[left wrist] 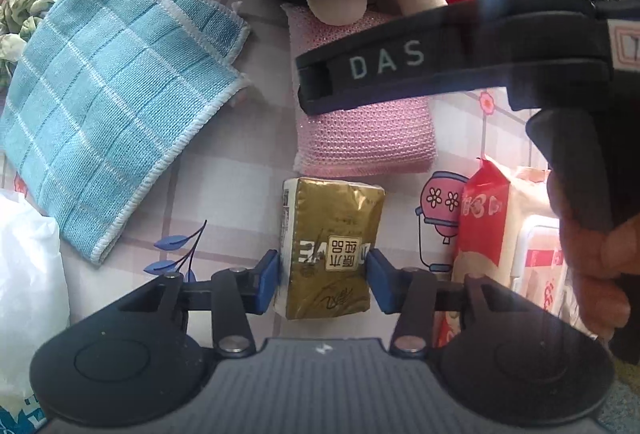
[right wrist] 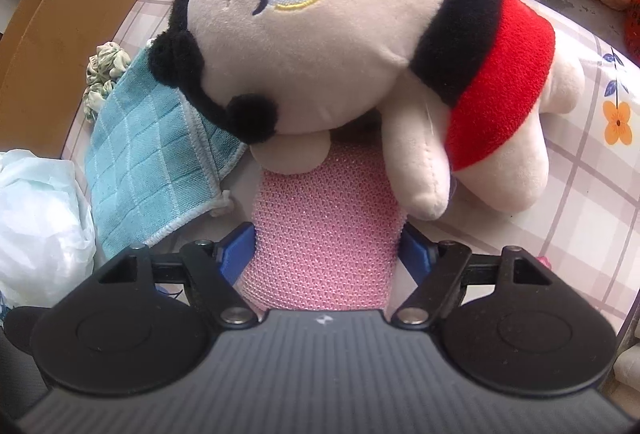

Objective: Organize soft objects
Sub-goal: 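Grasp the gold LOVE pack with the left gripper while the right grasps the pink mesh pad, then lift and carry the gold pack and pink mesh pad over the cardboard box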

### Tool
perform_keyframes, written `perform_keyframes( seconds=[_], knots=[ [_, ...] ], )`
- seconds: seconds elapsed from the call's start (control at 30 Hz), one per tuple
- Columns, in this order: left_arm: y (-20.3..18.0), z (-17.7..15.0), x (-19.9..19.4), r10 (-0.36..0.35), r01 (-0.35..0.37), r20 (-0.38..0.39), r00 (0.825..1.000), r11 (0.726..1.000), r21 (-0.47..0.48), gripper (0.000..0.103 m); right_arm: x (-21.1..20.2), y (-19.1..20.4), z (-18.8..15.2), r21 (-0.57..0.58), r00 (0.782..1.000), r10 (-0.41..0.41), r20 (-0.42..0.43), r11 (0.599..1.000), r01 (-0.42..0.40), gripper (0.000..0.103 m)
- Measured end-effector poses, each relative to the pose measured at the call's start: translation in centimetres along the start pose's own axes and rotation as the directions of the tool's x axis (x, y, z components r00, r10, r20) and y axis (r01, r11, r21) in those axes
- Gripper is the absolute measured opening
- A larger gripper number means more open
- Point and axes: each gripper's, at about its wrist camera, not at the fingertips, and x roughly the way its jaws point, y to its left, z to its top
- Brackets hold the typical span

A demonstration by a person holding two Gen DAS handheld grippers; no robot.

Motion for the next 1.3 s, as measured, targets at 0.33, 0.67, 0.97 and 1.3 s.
perform_keyframes(
  seconds=[0.33,0.67,0.97,1.3],
  knots=[
    [-0.6,-0.5,-3.0,-0.086,0.085,-0.031,0.996,0.996,-0.019,0.042,-2.8,-3.2,0.6,0.116,0.969,0.174,-0.175,0.981,-0.155,0.072],
    [-5.5,0.0,-6.4,-0.17,0.179,-0.092,0.981,0.978,0.103,0.042,-10.1,-6.5,-0.8,0.166,0.974,0.152,-0.168,0.978,-0.124,0.072],
    [-11.9,2.5,-6.8,-0.201,0.215,-0.08,0.976,0.944,0.249,0.041,-16.1,-14.2,-2.9,0.332,0.997,0.076,-0.024,0.941,-0.064,0.072],
    [-17.9,8.4,-6.0,-0.228,0.211,0.009,0.974,0.914,0.346,0.041,-20.2,-21.7,-1.3,0.44,0.983,-0.007,0.184,0.895,-0.076,0.073]
  ],
)
